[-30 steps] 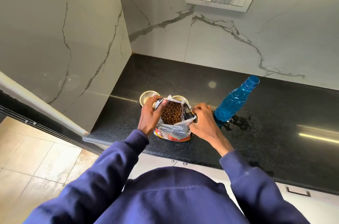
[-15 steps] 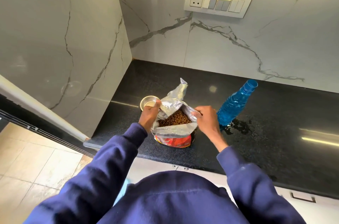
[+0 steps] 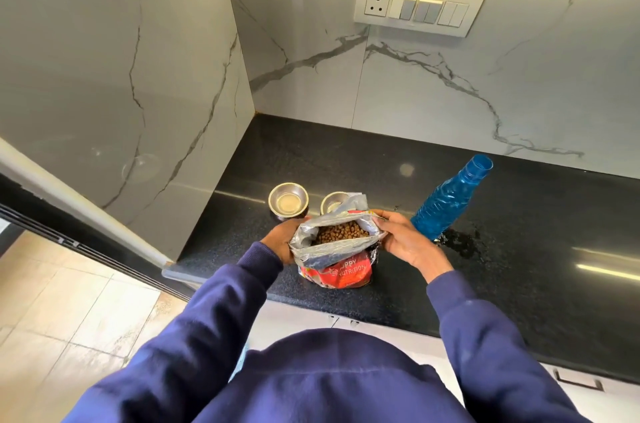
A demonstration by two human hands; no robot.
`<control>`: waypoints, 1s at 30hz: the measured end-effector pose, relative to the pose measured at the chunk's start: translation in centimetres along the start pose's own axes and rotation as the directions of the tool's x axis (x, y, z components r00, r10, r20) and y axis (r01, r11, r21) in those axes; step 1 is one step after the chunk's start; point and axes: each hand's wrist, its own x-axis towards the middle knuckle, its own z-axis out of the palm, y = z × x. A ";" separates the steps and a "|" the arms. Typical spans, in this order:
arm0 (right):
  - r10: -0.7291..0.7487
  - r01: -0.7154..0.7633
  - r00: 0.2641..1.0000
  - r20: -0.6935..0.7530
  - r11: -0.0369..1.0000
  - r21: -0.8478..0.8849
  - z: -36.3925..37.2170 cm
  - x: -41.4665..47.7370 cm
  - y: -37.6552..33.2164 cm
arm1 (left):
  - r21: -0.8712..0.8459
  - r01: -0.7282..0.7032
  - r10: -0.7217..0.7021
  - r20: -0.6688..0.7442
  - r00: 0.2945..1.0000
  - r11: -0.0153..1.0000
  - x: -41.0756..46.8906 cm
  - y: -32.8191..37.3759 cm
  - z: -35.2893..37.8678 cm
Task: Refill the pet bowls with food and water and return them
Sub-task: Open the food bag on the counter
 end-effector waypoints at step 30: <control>-0.551 0.096 0.725 -0.412 0.674 -0.732 5.0 -1.5 1.8 | 0.809 -0.344 0.300 0.517 0.801 -0.475 0.5 2.2 3.7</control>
